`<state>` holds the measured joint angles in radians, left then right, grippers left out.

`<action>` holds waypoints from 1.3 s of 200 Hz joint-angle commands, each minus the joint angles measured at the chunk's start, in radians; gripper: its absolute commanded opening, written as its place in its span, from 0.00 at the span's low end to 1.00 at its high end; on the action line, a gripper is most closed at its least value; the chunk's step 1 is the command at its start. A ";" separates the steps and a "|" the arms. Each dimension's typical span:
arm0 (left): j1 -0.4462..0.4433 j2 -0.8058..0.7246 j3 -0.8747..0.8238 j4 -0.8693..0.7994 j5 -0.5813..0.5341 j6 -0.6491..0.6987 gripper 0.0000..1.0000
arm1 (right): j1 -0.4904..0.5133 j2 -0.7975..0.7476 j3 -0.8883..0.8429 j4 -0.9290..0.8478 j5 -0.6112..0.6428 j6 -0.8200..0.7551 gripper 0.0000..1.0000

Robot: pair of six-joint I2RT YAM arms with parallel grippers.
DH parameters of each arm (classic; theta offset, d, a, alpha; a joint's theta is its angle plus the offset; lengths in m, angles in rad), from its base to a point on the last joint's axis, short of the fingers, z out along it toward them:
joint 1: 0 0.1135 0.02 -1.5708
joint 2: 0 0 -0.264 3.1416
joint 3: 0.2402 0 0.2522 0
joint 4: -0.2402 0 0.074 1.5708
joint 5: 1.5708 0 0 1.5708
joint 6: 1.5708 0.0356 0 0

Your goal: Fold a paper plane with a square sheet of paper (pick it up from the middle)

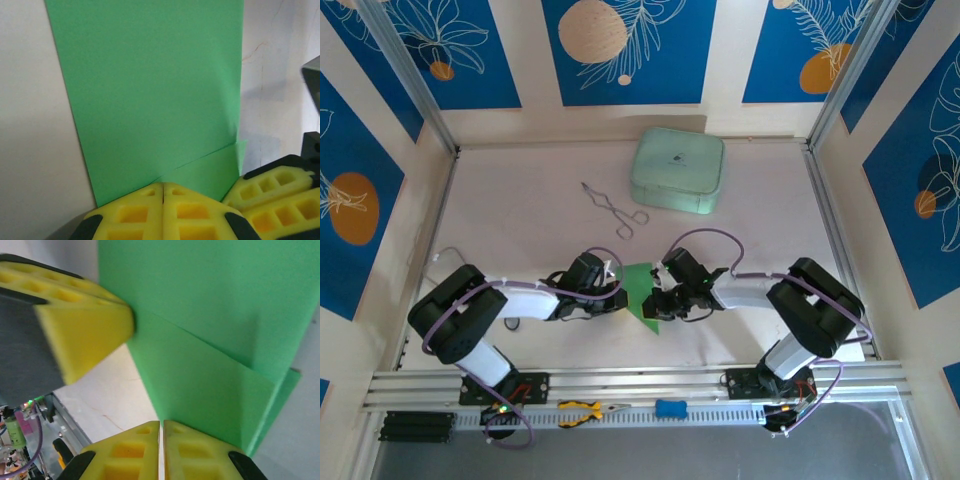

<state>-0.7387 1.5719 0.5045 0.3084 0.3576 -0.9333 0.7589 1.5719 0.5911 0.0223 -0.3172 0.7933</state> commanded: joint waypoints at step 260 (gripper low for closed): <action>0.031 -0.277 0.053 -0.352 -0.142 0.056 0.31 | -0.009 -0.119 0.007 -0.007 0.192 0.004 0.37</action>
<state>-0.7357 1.3582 0.5205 0.0746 0.2523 -0.9325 0.7574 1.4315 0.5816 -0.0135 -0.0784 0.8013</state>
